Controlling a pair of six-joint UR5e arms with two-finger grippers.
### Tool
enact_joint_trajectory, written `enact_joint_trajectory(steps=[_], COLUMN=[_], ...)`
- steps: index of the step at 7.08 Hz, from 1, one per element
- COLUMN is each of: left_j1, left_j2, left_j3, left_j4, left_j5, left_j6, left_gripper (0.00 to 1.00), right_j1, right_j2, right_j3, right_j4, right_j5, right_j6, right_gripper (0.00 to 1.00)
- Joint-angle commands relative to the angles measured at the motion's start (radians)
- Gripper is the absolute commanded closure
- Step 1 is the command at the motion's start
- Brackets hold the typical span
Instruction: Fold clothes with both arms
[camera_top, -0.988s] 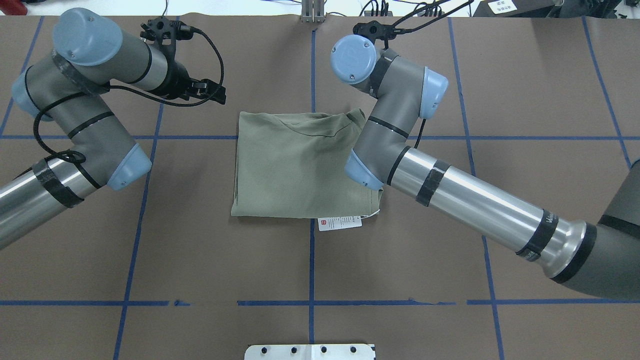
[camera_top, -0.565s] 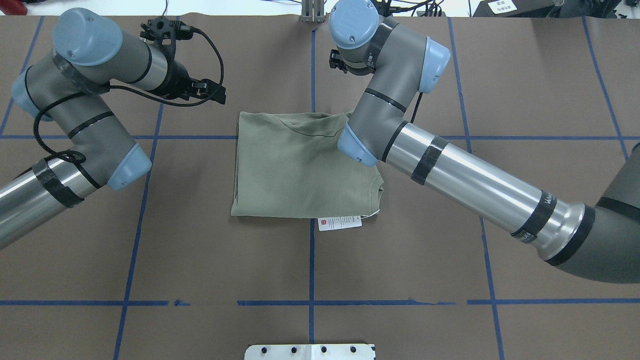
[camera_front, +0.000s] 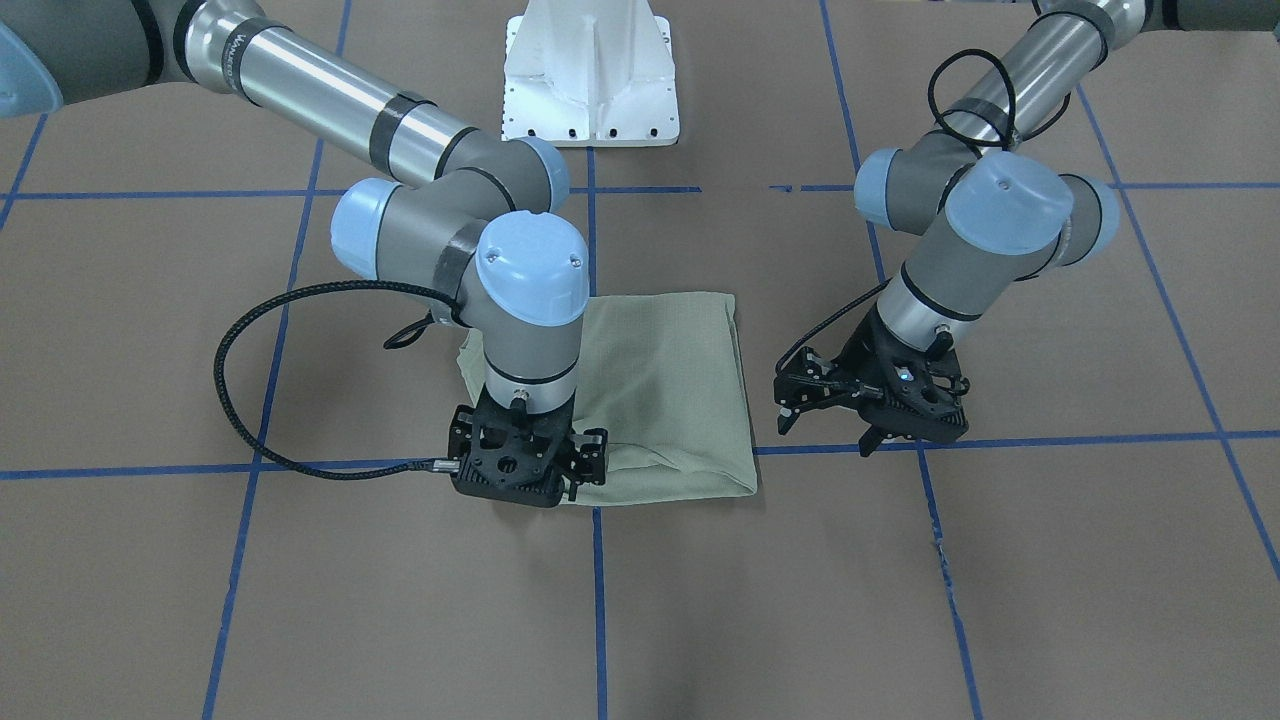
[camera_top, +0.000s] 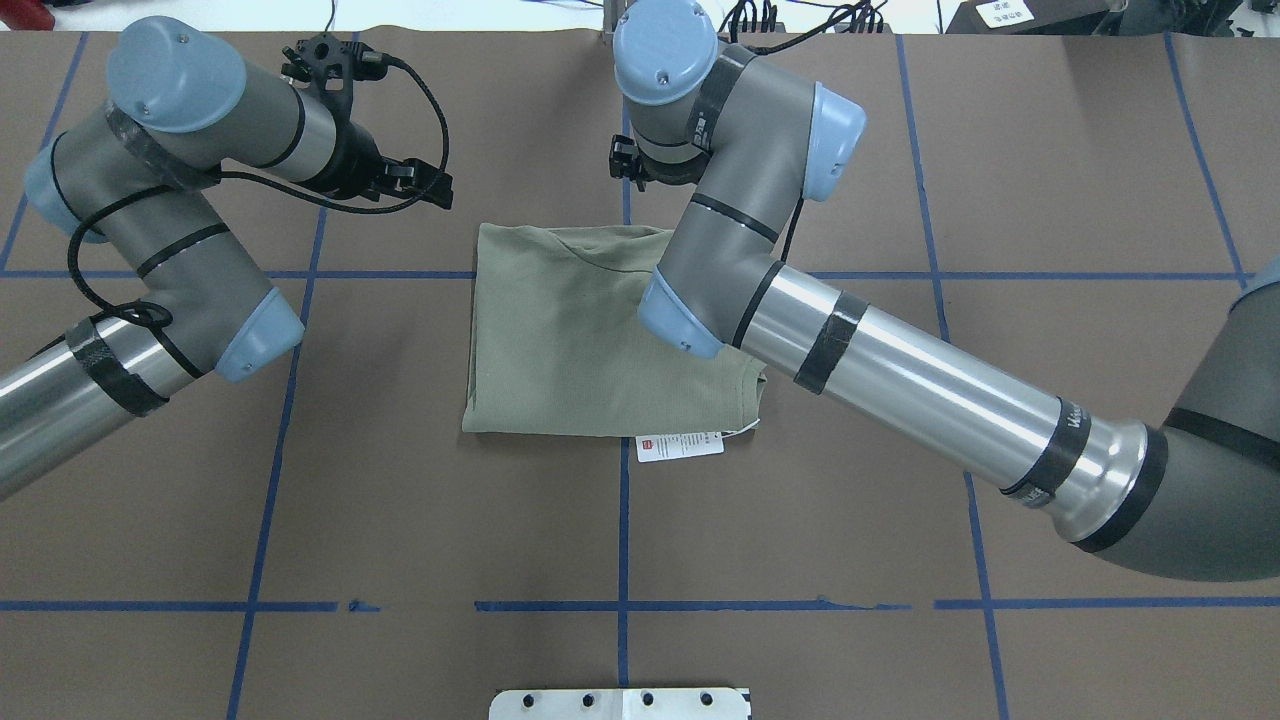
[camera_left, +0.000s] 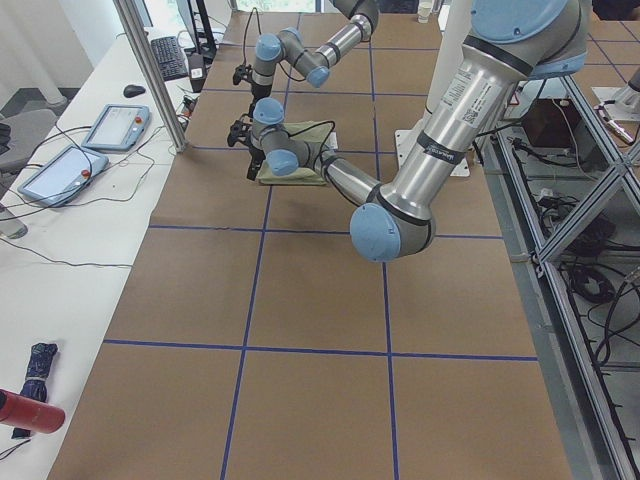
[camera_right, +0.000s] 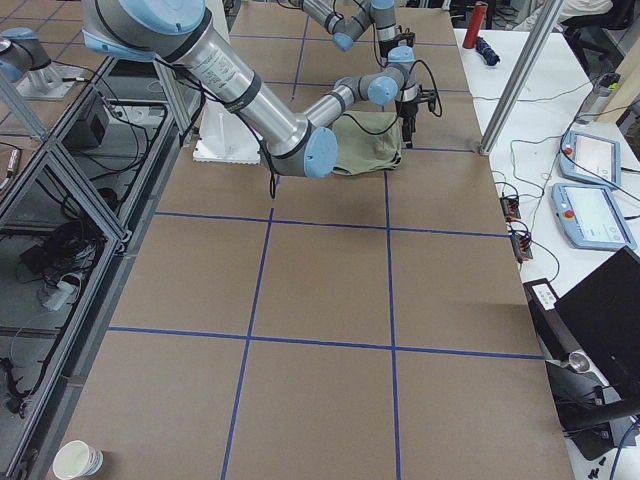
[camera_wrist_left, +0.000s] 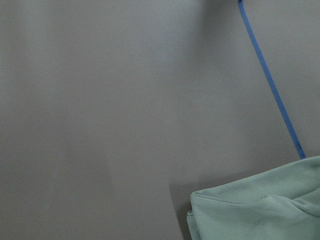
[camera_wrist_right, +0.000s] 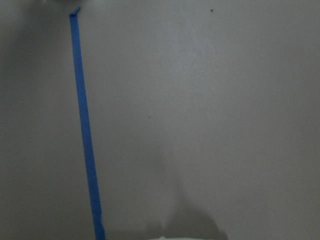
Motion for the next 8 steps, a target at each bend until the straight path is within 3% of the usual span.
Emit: enact_joint_trajectory(steps=[1,3,8], left_j1=[0.0,0.0,0.0], left_j2=[0.001,0.001,0.001], left_j3=[0.001,0.003,0.004], left_j4=[0.0,0.0,0.0], left_j5=[-0.001,0.001,-0.001], left_j6=[0.0,0.0,-0.002], left_gripper=[0.0,0.0,0.0], right_j1=[-0.07,-0.082,-0.027], right_j2=[-0.015,-0.042,-0.097], right_j3=[0.002,-0.009,0.004], right_j4=[-0.039,-0.042,-0.124], right_j5=[-0.063,-0.134,-0.149], right_j6=[-0.003,-0.075,-0.399], right_gripper=[0.0,0.0,0.0])
